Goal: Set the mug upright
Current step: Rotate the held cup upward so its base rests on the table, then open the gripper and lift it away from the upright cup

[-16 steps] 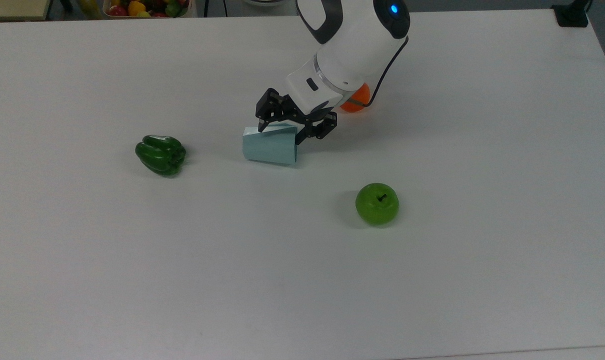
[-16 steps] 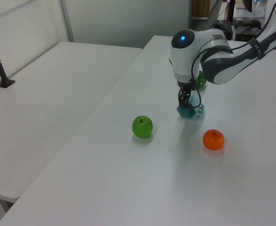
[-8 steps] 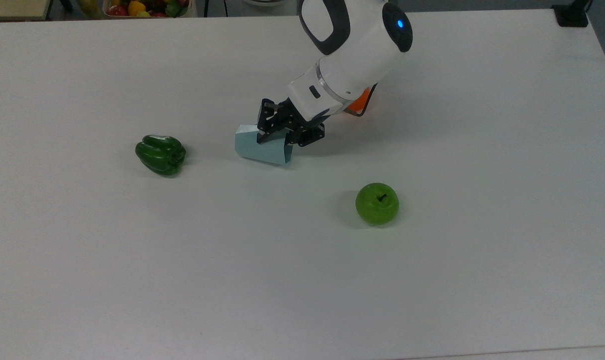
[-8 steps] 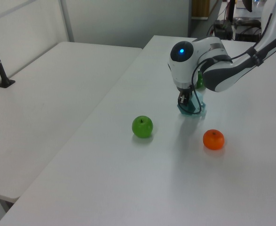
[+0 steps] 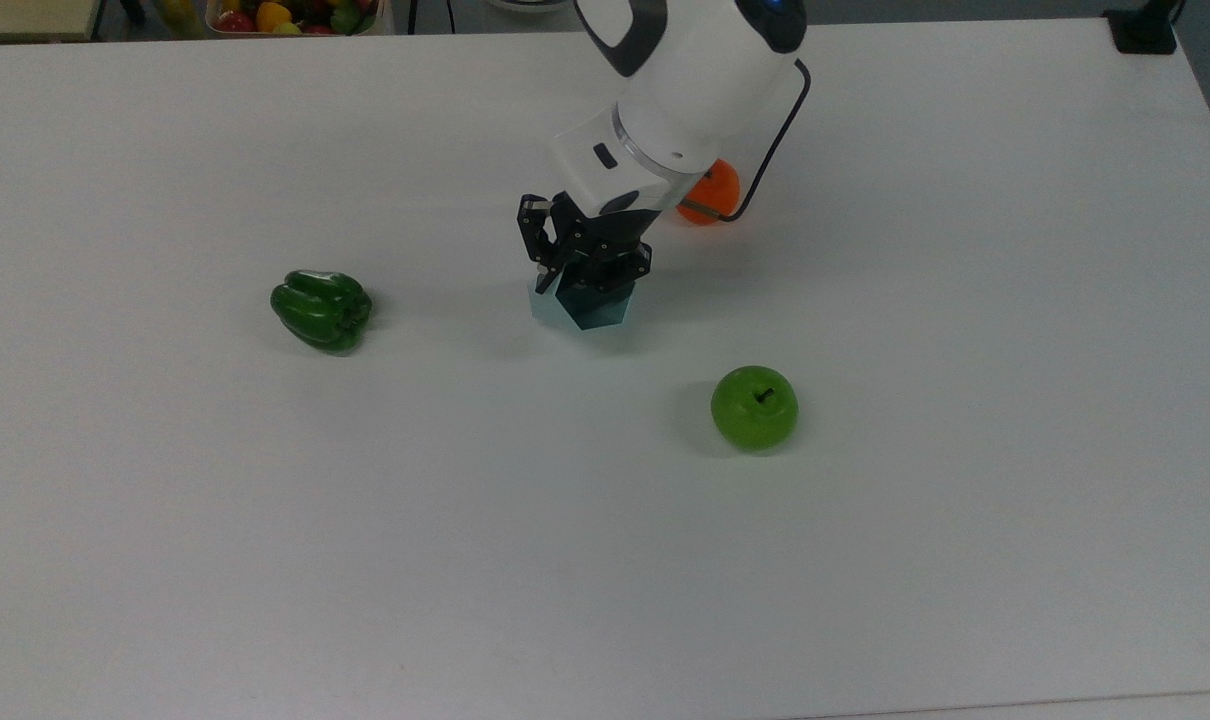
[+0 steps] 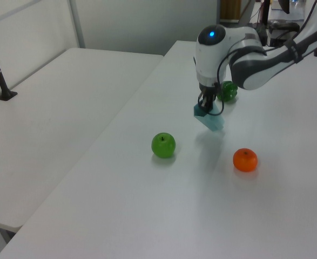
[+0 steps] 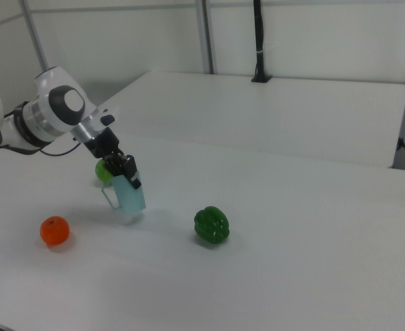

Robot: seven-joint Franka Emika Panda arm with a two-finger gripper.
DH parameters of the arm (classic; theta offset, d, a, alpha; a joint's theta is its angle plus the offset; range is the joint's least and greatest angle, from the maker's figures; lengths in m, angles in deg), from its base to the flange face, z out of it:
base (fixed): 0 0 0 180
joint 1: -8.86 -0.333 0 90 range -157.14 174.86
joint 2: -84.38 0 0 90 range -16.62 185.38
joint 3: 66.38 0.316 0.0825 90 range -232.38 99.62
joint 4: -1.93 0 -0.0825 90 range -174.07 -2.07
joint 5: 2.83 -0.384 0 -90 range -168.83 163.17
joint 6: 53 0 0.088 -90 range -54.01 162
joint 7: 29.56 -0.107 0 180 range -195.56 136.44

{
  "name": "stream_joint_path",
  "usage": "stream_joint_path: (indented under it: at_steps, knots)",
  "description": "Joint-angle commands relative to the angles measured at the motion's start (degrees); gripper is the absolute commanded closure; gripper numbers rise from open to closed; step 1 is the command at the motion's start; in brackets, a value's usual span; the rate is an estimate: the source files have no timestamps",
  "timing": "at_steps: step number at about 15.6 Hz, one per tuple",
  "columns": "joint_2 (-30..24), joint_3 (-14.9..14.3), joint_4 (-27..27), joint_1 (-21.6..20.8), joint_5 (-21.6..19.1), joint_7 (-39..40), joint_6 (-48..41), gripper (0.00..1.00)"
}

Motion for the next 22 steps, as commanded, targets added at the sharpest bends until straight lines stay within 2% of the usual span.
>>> stream_joint_path:
  at_steps: [1, 3, 5, 7, 8, 10, 11, 12, 16, 19, 22]
  knots:
    - [-1.6, -1.8, -1.9, 1.4, -6.2, -0.4, 7.5, 0.97]
    - [-1.6, -2.8, -3.6, 1.5, -8.2, -0.4, 12.1, 0.93]
    - [-1.3, -3.0, -6.0, 1.6, -8.3, -0.5, 16.5, 0.87]
    - [-1.1, -3.3, -7.4, 1.7, -8.3, -0.9, 20.0, 0.75]
    - [-1.1, -3.3, -7.5, 1.8, -8.4, -0.9, 20.2, 0.63]
    - [-1.5, -3.7, -7.5, 2.2, -8.6, -0.9, 19.9, 0.2]
    - [-1.7, -4.0, -7.4, 2.3, -9.5, -0.8, 19.7, 0.07]
    - [-2.2, -4.6, -7.3, 2.6, -11.2, -0.3, 19.5, 0.0]
    - [-5.1, -4.8, -6.7, 3.7, -15.9, 5.2, 14.7, 0.0]
    - [-7.7, -5.0, -4.2, 4.9, -23.2, 11.7, 7.9, 0.0]
    - [-10.5, -5.1, -0.3, 7.8, -29.8, 22.0, -4.3, 0.0]
